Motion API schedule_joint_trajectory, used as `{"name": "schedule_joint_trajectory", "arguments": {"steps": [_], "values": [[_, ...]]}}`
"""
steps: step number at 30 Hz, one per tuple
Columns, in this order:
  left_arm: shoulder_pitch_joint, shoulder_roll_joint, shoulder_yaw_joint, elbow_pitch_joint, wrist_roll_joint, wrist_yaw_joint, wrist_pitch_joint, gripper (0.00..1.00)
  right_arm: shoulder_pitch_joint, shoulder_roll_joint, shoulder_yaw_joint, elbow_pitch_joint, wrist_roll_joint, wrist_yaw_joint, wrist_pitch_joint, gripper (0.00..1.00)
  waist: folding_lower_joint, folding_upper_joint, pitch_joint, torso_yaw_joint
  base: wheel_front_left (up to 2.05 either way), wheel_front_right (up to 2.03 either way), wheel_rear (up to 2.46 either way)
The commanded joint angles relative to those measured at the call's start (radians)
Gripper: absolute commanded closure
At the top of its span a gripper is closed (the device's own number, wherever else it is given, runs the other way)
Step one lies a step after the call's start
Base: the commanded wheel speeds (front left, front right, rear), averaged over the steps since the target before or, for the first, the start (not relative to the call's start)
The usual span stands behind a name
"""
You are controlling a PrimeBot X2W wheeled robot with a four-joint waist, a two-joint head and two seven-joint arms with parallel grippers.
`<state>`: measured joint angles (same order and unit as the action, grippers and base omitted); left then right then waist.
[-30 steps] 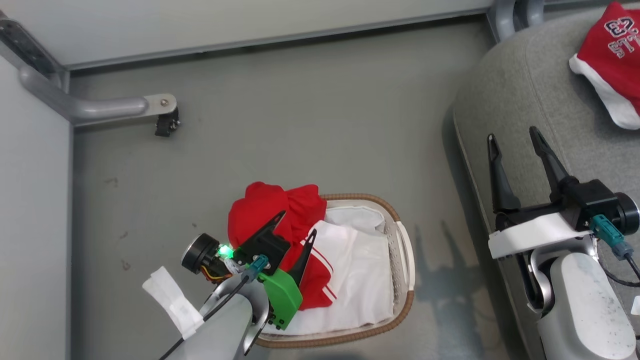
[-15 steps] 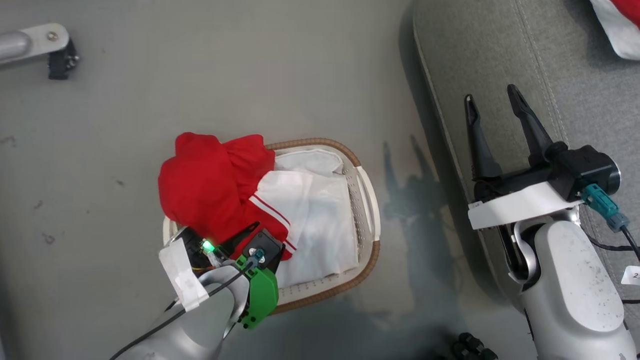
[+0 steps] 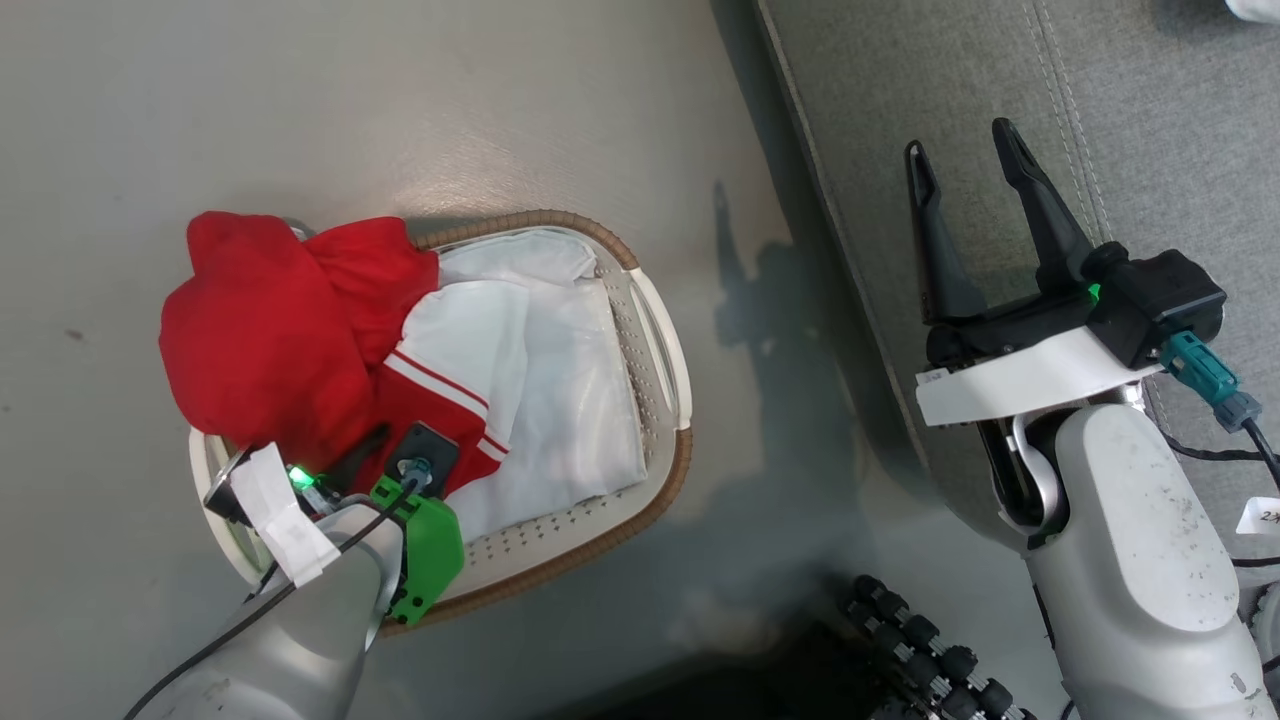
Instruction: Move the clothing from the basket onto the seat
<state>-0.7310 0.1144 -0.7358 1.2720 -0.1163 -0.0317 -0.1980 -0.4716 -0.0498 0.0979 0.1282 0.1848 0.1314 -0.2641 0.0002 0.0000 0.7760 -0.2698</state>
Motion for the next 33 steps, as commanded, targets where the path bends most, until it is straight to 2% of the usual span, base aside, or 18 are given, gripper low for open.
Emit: {"name": "schedule_joint_trajectory", "arguments": {"steps": [1, 6, 7, 8, 10, 11, 17, 25, 29, 33], "values": [[-0.020, 0.019, 0.007, 0.006, -0.008, 0.013, 0.008, 0.00, -0.016, -0.002, 0.003, -0.005, 0.006, -0.001, 0.000, 0.00, -0.0002, 0.0000, 0.040, -0.035, 0.00, 0.00, 0.00], [-0.018, 0.046, 0.020, 0.013, -0.031, 0.051, 0.049, 0.00, -0.026, -0.002, 0.014, -0.004, 0.019, -0.001, 0.000, 0.00, -0.0002, 0.0000, 0.058, -0.044, 0.00, 0.00, 0.00], [-0.016, 0.050, 0.023, 0.014, -0.035, 0.053, 0.054, 0.11, -0.027, -0.002, 0.015, -0.003, 0.020, -0.001, -0.001, 0.00, -0.0002, 0.0000, 0.060, -0.045, 0.00, 0.00, 0.00], [-0.015, 0.054, 0.026, 0.014, -0.040, 0.054, 0.058, 0.38, -0.028, -0.002, 0.017, -0.003, 0.021, -0.001, -0.001, 0.00, -0.0002, 0.0000, 0.062, -0.046, 0.00, 0.00, 0.00], [-0.011, 0.056, 0.032, 0.015, -0.047, 0.050, 0.053, 0.85, -0.027, -0.002, 0.018, 0.000, 0.023, -0.001, -0.001, 0.00, -0.0002, 0.0000, 0.061, -0.046, 0.00, 0.00, 0.00], [-0.010, 0.056, 0.033, 0.015, -0.049, 0.048, 0.049, 1.00, -0.027, -0.002, 0.017, 0.001, 0.023, -0.001, -0.001, 0.00, -0.0002, 0.0000, 0.060, -0.045, 0.00, 0.00, 0.00], [0.001, 0.039, 0.022, 0.014, -0.057, 0.026, -0.004, 1.00, -0.019, -0.002, 0.011, 0.022, 0.006, -0.001, 0.000, 0.00, -0.0002, 0.0000, 0.023, -0.023, 0.00, 0.00, 0.00], [0.017, 0.004, 0.011, -0.017, -0.073, -0.006, -0.059, 1.00, 0.017, -0.002, -0.009, 0.059, -0.045, -0.001, -0.001, 0.00, -0.0002, 0.0000, -0.089, 0.042, 0.00, 0.00, 0.00], [0.028, -0.009, 0.011, -0.081, -0.083, -0.025, -0.069, 1.00, 0.044, -0.002, -0.030, 0.075, -0.082, -0.001, 0.000, 0.00, -0.0002, 0.0000, -0.165, 0.086, 0.00, 0.00, 0.00], [0.055, 0.000, 0.012, -0.212, -0.080, -0.039, -0.068, 1.00, 0.083, -0.003, -0.052, 0.091, -0.120, -0.001, 0.000, 0.00, -0.0002, 0.0000, -0.249, 0.131, 0.00, 0.00, 0.00]]}}
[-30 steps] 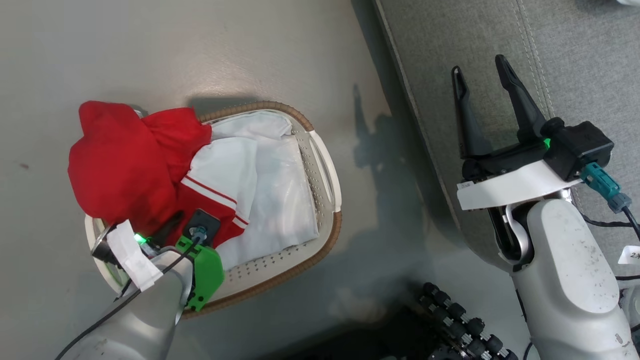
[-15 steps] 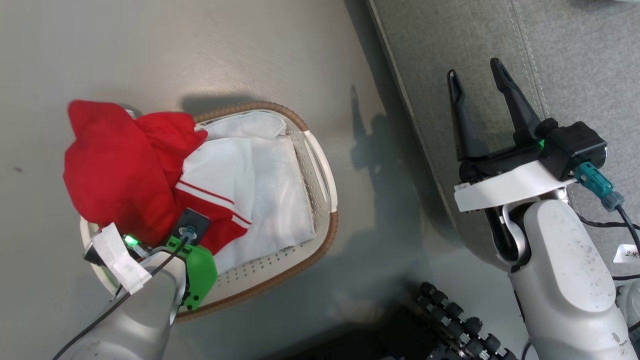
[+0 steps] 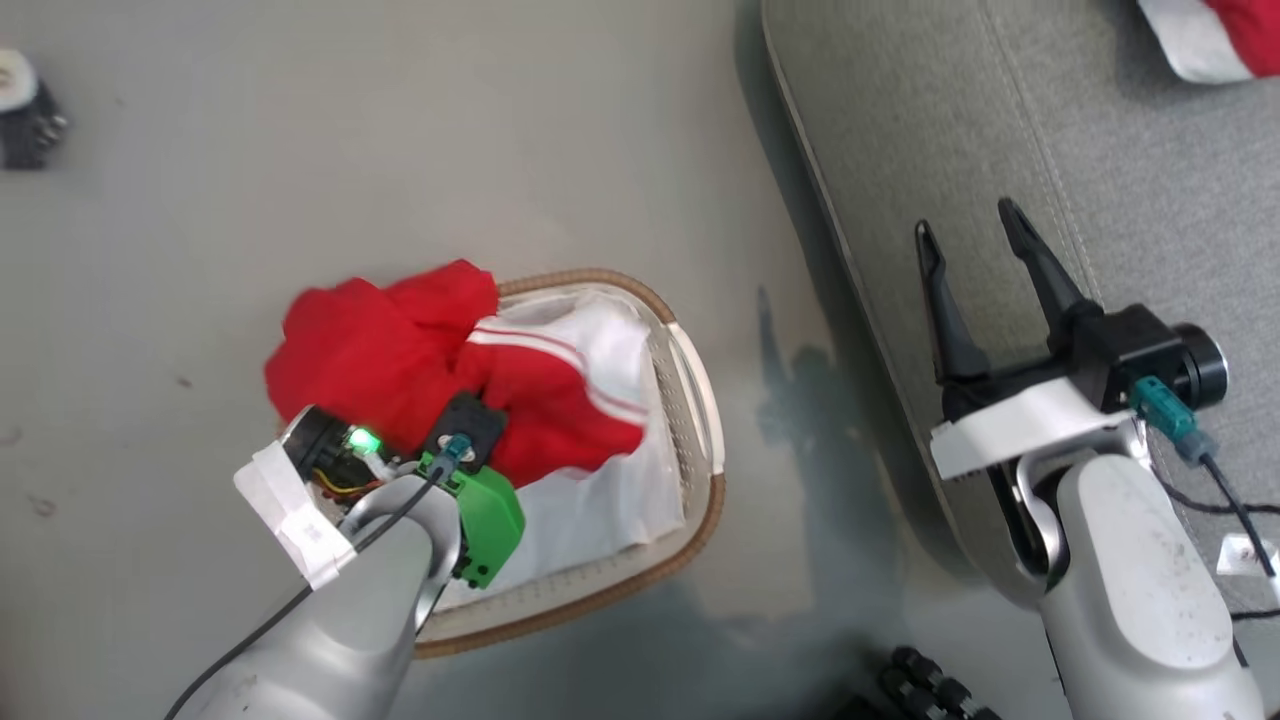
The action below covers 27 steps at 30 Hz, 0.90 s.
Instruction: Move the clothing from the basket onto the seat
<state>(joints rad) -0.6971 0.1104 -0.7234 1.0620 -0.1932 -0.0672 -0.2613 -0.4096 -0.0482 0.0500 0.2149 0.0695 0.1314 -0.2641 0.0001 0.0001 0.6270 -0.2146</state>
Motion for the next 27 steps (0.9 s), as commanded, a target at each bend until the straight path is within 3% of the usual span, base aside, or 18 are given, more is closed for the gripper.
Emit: {"name": "schedule_joint_trajectory", "arguments": {"steps": [1, 12, 27], "values": [[0.029, 0.010, -0.001, -0.037, 0.000, -0.007, -0.005, 1.00, 0.031, -0.004, -0.011, 0.008, -0.018, -0.001, -0.001, 0.00, -0.0001, -0.0001, -0.126, 0.088, 0.00, 0.00, 0.00], [0.032, 0.100, -0.030, -0.344, 0.060, -0.045, -0.005, 1.00, 0.162, -0.004, -0.054, 0.045, -0.064, -0.001, -0.001, 0.00, -0.0001, -0.0001, -0.374, 0.173, 0.00, 0.00, 0.00], [-0.165, 0.184, -0.086, -0.519, 0.034, -0.063, 0.007, 1.00, 0.234, -0.004, 0.012, 0.056, -0.082, -0.001, -0.001, 0.00, -0.0001, -0.0001, -0.571, 0.195, 0.00, 0.00, 0.00]]}}
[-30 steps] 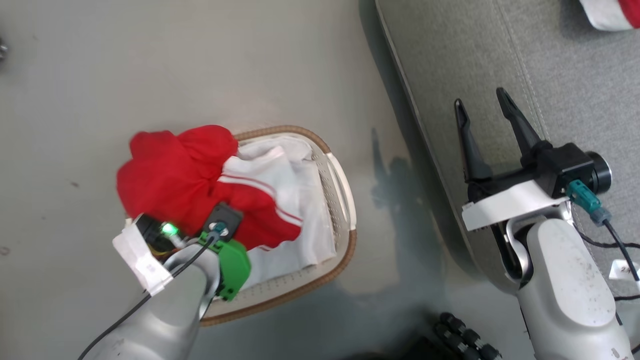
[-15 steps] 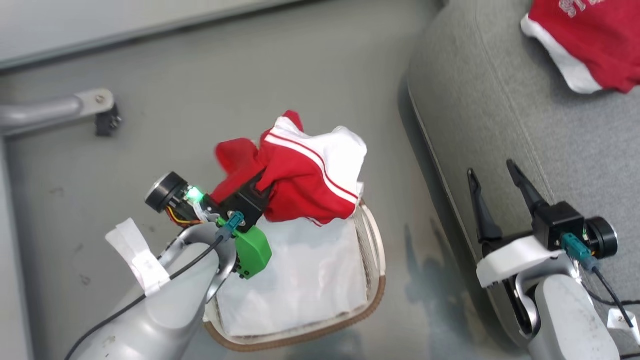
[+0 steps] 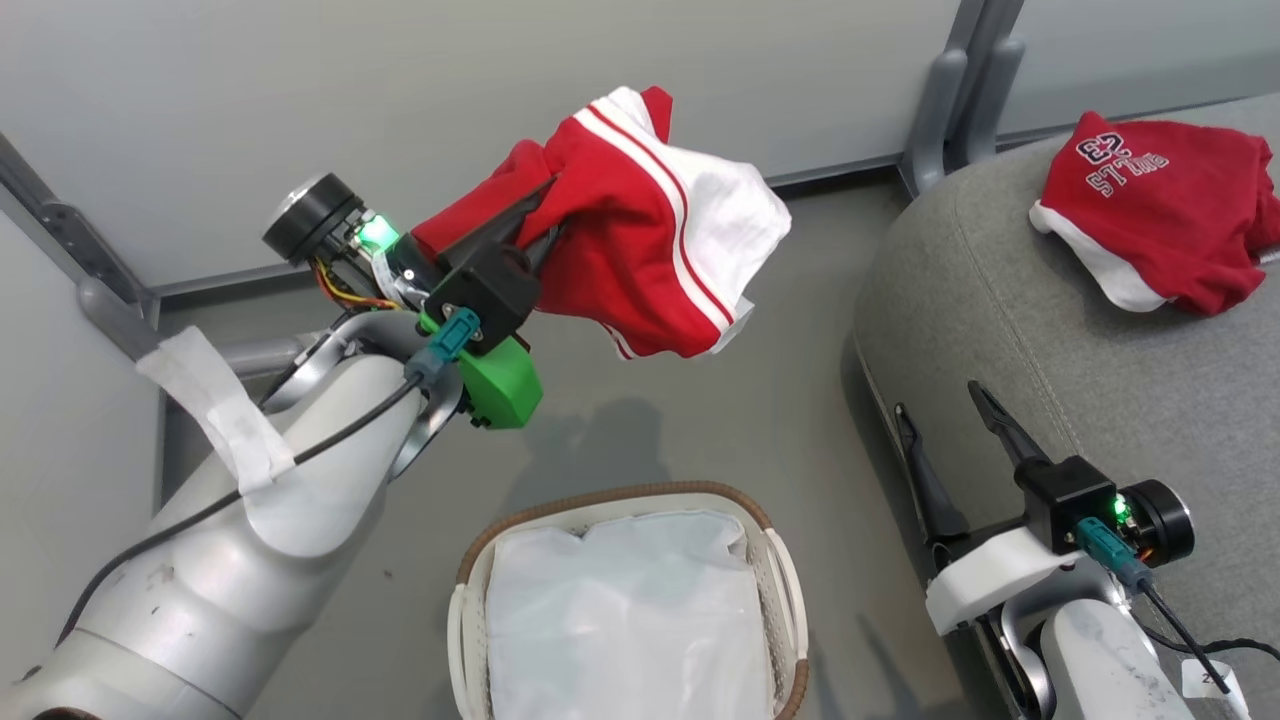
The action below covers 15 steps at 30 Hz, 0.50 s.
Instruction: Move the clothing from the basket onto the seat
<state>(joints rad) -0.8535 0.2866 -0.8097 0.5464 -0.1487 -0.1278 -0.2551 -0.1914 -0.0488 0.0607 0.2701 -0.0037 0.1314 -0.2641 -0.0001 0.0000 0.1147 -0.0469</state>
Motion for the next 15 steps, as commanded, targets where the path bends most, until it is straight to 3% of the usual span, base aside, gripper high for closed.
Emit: {"name": "schedule_joint_trajectory", "arguments": {"steps": [1, 7, 15], "values": [[-0.024, 0.009, -0.008, -0.009, -0.025, -0.003, 0.006, 1.00, 0.011, -0.003, 0.011, 0.000, -0.010, -0.001, -0.001, 0.00, 0.0001, 0.0000, -0.064, 0.027, 0.00, 0.00, 0.00], [-0.104, 0.024, -0.062, -0.032, -0.098, -0.003, 0.026, 1.00, -0.029, -0.003, 0.060, -0.002, -0.019, -0.001, -0.001, 0.00, 0.0001, 0.0000, -0.084, 0.032, 0.00, 0.00, 0.00], [-0.181, -0.009, -0.136, -0.030, -0.163, -0.001, 0.037, 1.00, -0.076, -0.003, 0.147, 0.026, -0.057, -0.001, 0.000, 0.00, 0.0001, 0.0000, -0.105, 0.058, 0.00, 0.00, 0.00]]}}
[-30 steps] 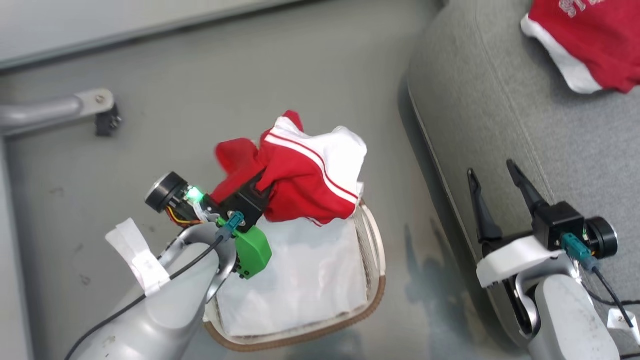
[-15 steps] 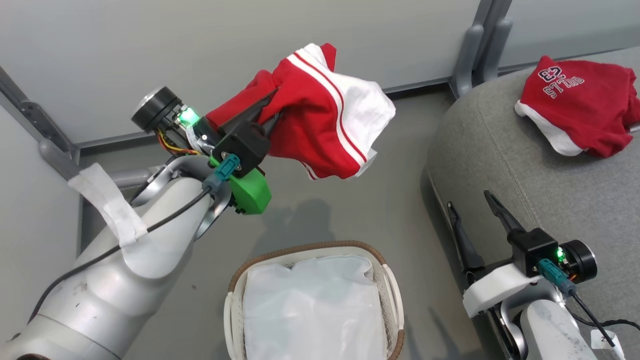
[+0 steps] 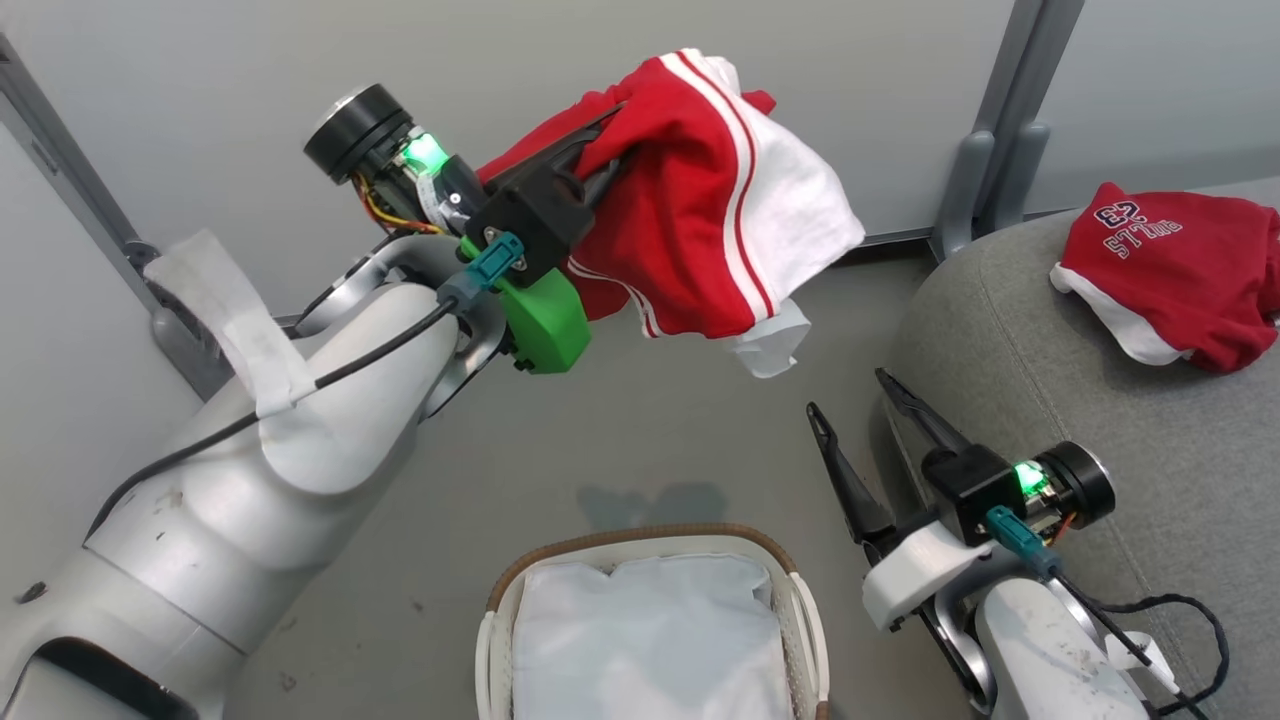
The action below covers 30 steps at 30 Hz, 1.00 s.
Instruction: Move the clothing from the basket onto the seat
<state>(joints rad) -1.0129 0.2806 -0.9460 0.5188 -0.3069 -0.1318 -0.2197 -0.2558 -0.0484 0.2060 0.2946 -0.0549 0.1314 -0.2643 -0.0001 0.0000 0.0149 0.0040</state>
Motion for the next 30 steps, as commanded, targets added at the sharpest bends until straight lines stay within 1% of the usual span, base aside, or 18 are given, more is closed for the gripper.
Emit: {"name": "schedule_joint_trajectory", "arguments": {"steps": [1, 8, 13, 20, 26, 27, 28, 29, 30], "values": [[-0.029, -0.007, -0.007, -0.002, -0.011, 0.003, 0.001, 1.00, -0.017, -0.004, 0.009, 0.009, -0.013, -0.001, 0.000, 0.00, 0.0001, 0.0000, -0.006, 0.011, 0.00, 0.00, 0.00], [-0.079, -0.043, -0.053, 0.008, -0.044, 0.003, -0.005, 1.00, -0.076, -0.004, 0.052, 0.091, -0.035, -0.001, 0.000, 0.00, 0.0001, 0.0000, -0.016, 0.041, 0.00, 0.00, 0.00], [-0.092, -0.064, -0.079, 0.020, -0.062, 0.003, -0.012, 1.00, -0.112, -0.004, 0.030, 0.059, -0.015, -0.001, 0.000, 0.00, 0.0001, 0.0000, -0.019, 0.054, 0.00, 0.00, 0.00], [-0.079, -0.073, -0.109, 0.031, -0.088, 0.003, -0.023, 1.00, -0.138, -0.004, 0.032, -0.007, -0.005, -0.001, 0.000, 0.00, 0.0001, 0.0000, -0.026, 0.061, 0.00, 0.00, 0.00], [-0.060, -0.085, -0.125, 0.039, -0.107, 0.003, -0.030, 1.00, -0.169, -0.004, 0.049, 0.003, 0.002, -0.001, 0.000, 0.00, 0.0001, 0.0000, -0.030, 0.065, 0.00, 0.00, 0.00], [-0.057, -0.086, -0.127, 0.040, -0.112, 0.003, -0.031, 1.00, -0.177, -0.004, 0.056, 0.010, 0.003, -0.001, 0.000, 0.12, 0.0001, 0.0000, -0.030, 0.065, 0.00, 0.00, 0.00], [-0.056, -0.087, -0.129, 0.041, -0.115, 0.003, -0.032, 1.00, -0.184, -0.004, 0.059, 0.016, 0.004, -0.001, 0.000, 0.37, 0.0001, 0.0000, -0.031, 0.065, 0.00, 0.00, 0.00], [-0.053, -0.088, -0.131, 0.043, -0.119, 0.003, -0.034, 1.00, -0.193, -0.004, 0.065, 0.023, 0.004, -0.001, 0.000, 0.58, 0.0001, 0.0000, -0.031, 0.065, 0.00, 0.00, 0.00], [-0.051, -0.088, -0.132, 0.046, -0.123, 0.003, -0.035, 1.00, -0.197, -0.004, 0.070, 0.029, 0.004, -0.001, 0.000, 0.64, 0.0001, 0.0000, -0.031, 0.066, 0.00, 0.00, 0.00]]}}
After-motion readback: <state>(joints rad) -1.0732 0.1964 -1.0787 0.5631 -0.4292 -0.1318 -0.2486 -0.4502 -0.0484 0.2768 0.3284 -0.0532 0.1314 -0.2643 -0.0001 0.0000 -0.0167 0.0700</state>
